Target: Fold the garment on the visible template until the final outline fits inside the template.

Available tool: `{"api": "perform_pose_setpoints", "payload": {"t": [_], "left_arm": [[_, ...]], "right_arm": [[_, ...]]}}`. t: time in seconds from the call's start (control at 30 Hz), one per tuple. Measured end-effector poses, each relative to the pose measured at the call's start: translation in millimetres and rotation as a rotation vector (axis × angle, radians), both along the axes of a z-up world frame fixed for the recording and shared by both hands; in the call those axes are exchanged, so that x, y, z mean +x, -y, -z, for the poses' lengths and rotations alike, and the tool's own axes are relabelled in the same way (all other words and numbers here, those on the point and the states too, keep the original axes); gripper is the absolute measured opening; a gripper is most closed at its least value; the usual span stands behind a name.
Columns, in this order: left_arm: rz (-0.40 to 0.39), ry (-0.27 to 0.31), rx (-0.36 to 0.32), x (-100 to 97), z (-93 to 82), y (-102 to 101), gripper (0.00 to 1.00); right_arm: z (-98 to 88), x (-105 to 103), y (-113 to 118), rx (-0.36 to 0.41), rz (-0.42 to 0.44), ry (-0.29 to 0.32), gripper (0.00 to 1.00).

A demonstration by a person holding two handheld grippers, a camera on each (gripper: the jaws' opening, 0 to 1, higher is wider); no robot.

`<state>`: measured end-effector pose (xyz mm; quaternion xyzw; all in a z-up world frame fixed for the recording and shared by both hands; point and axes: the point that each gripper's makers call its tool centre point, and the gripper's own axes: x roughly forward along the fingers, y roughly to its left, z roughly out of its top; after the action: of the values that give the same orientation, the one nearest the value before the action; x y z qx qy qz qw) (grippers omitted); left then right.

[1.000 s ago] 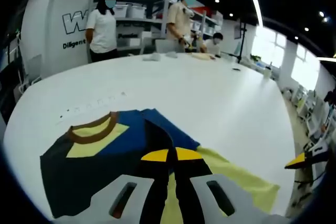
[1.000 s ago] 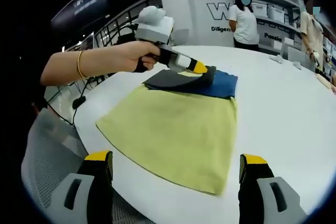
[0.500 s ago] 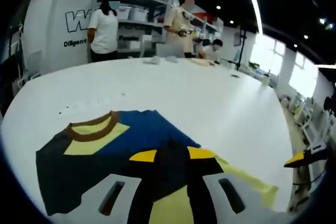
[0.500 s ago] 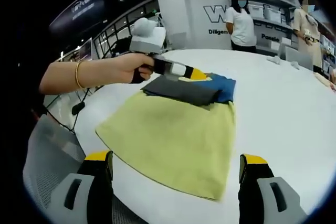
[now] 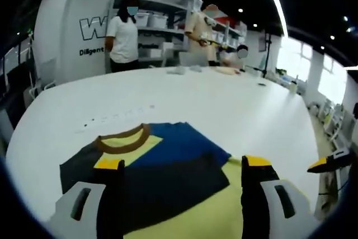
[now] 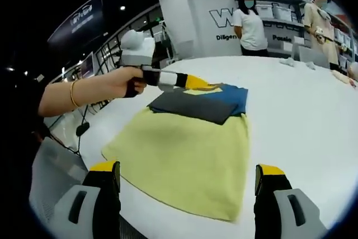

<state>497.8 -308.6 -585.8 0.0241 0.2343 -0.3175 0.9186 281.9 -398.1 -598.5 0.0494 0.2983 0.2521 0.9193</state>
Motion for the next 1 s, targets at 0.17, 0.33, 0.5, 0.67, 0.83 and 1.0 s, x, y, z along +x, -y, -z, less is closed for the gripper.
{"api": "perform_pose_setpoints", "payload": {"t": [0.17,0.33,0.5,0.67,0.83,1.0], "left_arm": [[-0.021,0.014,-0.024,2.6,-7.2,-18.3,0.99],[-0.034,0.017,-0.008,2.5,-5.7,-40.6,0.99],[-0.057,0.021,-0.009,0.9,-6.8,-64.4,0.99],[-0.071,0.031,0.016,3.6,-5.4,-85.9,0.99],[-0.095,0.037,0.041,5.4,-2.5,-113.8,0.96],[-0.116,0.032,0.050,3.6,0.1,-130.1,0.94]], "right_arm": [[-0.8,2.0,-1.5,0.001,0.002,0.003,0.99],[0.1,3.1,-2.8,0.002,0.000,0.001,0.99],[0.5,4.0,-4.0,0.006,0.000,0.002,0.99],[1.7,4.8,-4.9,0.001,-0.008,0.005,0.99],[2.3,5.2,-7.0,-0.007,-0.019,0.012,0.99],[-0.4,6.0,-10.2,0.004,-0.028,0.025,0.99]]}}
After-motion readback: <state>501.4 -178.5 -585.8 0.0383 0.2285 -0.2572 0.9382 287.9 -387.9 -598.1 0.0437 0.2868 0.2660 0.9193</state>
